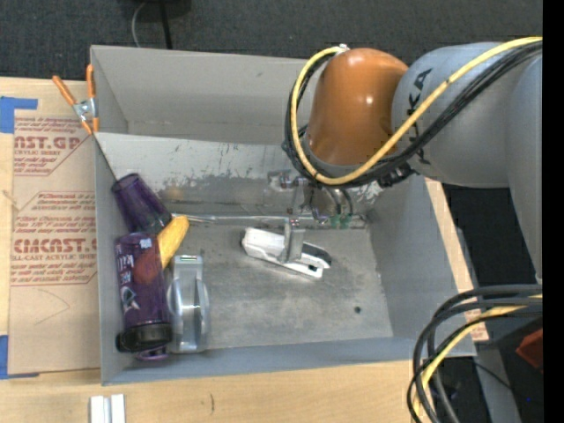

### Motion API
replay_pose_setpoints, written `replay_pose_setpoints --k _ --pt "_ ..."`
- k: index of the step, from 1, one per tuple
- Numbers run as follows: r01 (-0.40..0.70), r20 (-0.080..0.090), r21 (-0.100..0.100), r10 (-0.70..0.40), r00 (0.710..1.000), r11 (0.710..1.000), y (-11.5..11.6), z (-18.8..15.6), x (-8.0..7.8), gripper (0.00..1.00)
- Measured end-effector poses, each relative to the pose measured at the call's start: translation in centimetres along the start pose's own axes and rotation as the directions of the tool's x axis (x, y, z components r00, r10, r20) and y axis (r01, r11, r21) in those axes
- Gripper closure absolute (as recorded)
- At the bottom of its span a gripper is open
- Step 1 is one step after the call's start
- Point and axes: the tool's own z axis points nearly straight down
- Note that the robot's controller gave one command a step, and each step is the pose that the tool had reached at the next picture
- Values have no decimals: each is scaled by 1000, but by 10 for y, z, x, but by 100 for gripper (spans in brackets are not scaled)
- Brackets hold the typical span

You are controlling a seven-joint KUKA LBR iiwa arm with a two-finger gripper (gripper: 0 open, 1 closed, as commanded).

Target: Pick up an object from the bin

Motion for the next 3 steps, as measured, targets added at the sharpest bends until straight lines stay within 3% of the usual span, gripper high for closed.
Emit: replay_pose_setpoints --k 1,2,3 --pt "37 -12 2 -37 999 999 8 34 7 0" --pt "55 -7 -1 -55 998 998 -2 45 3 0" --pt "-65 0 1 65 998 998 -15 79 16 0"
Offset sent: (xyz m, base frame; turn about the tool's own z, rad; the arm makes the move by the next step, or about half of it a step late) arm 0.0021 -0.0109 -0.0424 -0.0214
